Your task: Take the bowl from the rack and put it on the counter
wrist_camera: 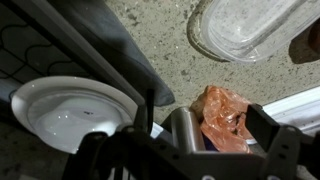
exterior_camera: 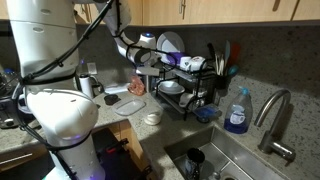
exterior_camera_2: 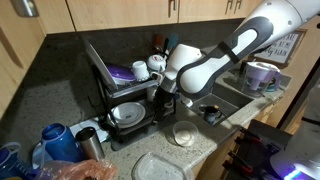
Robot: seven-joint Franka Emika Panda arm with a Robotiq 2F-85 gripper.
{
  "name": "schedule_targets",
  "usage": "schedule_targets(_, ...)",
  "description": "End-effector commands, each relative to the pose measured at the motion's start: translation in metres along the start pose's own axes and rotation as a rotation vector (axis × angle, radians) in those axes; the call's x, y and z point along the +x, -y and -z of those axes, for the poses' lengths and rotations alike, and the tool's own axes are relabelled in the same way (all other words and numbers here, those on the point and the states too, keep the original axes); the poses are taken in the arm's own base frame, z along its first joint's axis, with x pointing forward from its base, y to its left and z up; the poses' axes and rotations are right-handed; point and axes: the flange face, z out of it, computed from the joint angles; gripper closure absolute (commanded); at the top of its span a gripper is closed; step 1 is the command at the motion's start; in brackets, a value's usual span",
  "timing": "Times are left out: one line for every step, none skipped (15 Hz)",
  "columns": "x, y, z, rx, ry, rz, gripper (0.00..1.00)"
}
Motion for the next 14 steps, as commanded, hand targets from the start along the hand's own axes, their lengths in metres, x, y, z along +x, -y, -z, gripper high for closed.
schedule_targets(0.010,0.010,-0.004,-0.010,-0.065,0.146,0.00)
schedule_targets(0.010,0.013,-0.006,-0.009,-0.073,0.178,0.00)
schedule_targets(0.009,0.016,-0.008,-0.006,-0.077,0.203,0.00)
schedule_targets(0.008,0.018,-0.010,-0.006,-0.083,0.224,0.00)
schedule_targets(0.008,0.019,-0.011,-0.004,-0.087,0.241,0.00)
schedule_targets(0.008,0.021,-0.012,-0.008,-0.096,0.259,0.00)
schedule_targets(0.007,0.021,-0.013,-0.016,-0.099,0.278,0.00)
schedule_targets(0.006,0.020,-0.015,-0.031,-0.100,0.300,0.00)
schedule_targets(0.003,0.019,-0.018,-0.048,-0.099,0.313,0.00)
schedule_targets(0.003,0.019,-0.019,-0.060,-0.105,0.328,0.00)
schedule_targets(0.001,0.019,-0.022,-0.075,-0.109,0.338,0.00)
schedule_targets(-0.001,0.020,-0.025,-0.085,-0.110,0.346,0.00)
schedule_targets(-0.002,0.020,-0.028,-0.095,-0.111,0.358,0.00)
schedule_targets(-0.003,0.021,-0.031,-0.102,-0.116,0.367,0.00)
